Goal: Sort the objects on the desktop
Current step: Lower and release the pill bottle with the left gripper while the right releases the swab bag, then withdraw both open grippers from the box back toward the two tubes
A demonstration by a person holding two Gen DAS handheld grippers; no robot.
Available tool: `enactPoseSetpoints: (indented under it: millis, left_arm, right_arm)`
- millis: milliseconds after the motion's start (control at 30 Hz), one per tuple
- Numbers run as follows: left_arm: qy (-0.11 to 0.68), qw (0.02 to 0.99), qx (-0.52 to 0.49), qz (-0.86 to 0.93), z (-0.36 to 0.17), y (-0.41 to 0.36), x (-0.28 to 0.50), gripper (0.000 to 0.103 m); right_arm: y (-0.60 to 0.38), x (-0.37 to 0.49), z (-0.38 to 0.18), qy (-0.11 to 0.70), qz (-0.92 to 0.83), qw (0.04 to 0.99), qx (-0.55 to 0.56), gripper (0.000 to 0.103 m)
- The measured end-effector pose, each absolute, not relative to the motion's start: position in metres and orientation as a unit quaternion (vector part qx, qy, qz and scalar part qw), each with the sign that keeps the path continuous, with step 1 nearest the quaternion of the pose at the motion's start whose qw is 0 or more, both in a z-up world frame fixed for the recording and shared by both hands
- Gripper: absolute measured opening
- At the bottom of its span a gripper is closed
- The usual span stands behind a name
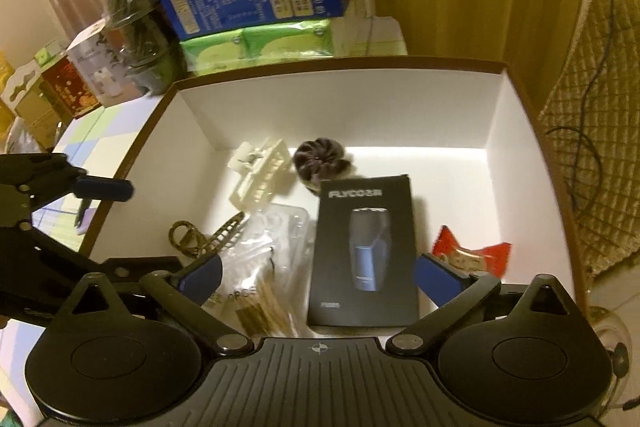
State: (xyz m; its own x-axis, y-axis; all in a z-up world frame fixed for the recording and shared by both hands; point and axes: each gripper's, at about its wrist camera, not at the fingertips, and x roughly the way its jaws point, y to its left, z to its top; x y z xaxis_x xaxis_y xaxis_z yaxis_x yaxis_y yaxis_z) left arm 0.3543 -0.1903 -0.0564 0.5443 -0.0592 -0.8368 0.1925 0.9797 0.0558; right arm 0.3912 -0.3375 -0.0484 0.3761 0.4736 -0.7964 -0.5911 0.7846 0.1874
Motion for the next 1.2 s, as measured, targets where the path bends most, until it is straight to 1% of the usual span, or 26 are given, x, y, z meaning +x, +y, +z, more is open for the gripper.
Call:
enactPoseSetpoints:
  millis: [33,133,233,367,833,1200]
  left_arm:
    - [0.471,0.876,0.071,-0.070,-0.055,-0.191,0.353,0.083]
    - [0.469,0.878,0.070,-0.068,-0.052,-0.191,0.350,0.084]
    - [0.466,0.880,0.064,-0.065,-0.047,-0.191,0.347,0.087]
    - [0.460,0.884,0.059,-0.063,-0.040,-0.191,0.341,0.089]
    - [0.433,0.899,0.038,-0.055,-0.014,-0.190,0.308,0.090]
    - [0.421,0.906,0.026,-0.038,-0.004,-0.178,0.273,0.090]
  right_arm:
    - [-0.339,0.391,-0.047,0.456,0.319,0.828,-0.064,0.101]
    - [-0.344,0.389,-0.044,0.455,0.311,0.832,-0.063,0.101]
    - [-0.348,0.385,-0.041,0.453,0.306,0.835,-0.061,0.101]
    - [-0.351,0.379,-0.036,0.450,0.304,0.838,-0.059,0.101]
    - [-0.356,0.347,-0.018,0.431,0.306,0.847,-0.057,0.101]
    - [-0.353,0.317,-0.006,0.421,0.304,0.853,-0.057,0.101]
